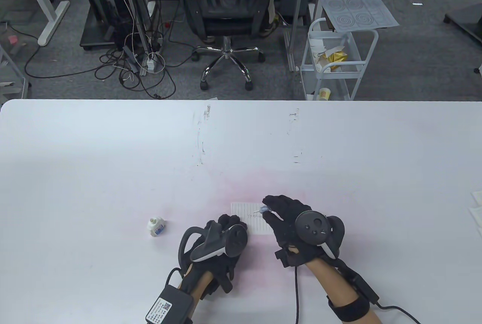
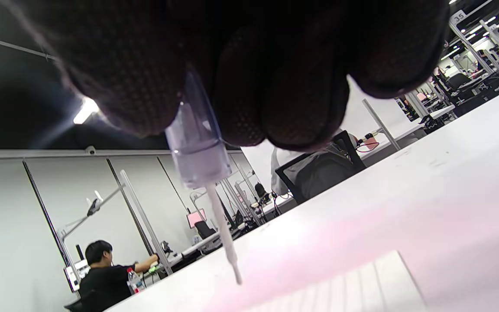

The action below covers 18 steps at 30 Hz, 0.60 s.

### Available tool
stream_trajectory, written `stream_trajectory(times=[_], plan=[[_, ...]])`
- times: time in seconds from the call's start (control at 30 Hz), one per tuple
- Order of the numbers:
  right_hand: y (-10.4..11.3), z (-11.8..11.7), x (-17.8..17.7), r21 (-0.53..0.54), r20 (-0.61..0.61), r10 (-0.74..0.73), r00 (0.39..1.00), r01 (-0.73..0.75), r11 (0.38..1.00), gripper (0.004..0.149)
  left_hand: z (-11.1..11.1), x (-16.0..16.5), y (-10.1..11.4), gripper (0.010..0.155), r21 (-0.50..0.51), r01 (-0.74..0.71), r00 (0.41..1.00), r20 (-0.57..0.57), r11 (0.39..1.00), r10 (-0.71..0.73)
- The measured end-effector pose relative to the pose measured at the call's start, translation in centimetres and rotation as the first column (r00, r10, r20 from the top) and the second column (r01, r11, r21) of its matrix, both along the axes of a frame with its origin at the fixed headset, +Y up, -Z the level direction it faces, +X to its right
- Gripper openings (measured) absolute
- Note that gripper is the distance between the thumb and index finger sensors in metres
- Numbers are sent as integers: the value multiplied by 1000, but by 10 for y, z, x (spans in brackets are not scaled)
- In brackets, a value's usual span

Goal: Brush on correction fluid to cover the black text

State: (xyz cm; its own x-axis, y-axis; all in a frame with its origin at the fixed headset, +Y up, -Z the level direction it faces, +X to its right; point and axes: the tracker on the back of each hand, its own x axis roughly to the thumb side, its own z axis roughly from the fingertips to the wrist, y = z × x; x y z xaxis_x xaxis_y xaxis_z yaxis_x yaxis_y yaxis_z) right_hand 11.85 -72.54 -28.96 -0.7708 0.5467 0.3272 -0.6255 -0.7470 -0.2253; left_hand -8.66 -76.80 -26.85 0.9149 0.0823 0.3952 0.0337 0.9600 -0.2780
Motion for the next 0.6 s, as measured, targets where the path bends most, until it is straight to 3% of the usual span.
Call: stream_trajectory(times=[0.6], plan=[[-9, -4, -20, -7, -7, 90, 996, -90, 996, 44, 1, -1, -2, 61, -57, 8, 1000, -7, 998, -8]])
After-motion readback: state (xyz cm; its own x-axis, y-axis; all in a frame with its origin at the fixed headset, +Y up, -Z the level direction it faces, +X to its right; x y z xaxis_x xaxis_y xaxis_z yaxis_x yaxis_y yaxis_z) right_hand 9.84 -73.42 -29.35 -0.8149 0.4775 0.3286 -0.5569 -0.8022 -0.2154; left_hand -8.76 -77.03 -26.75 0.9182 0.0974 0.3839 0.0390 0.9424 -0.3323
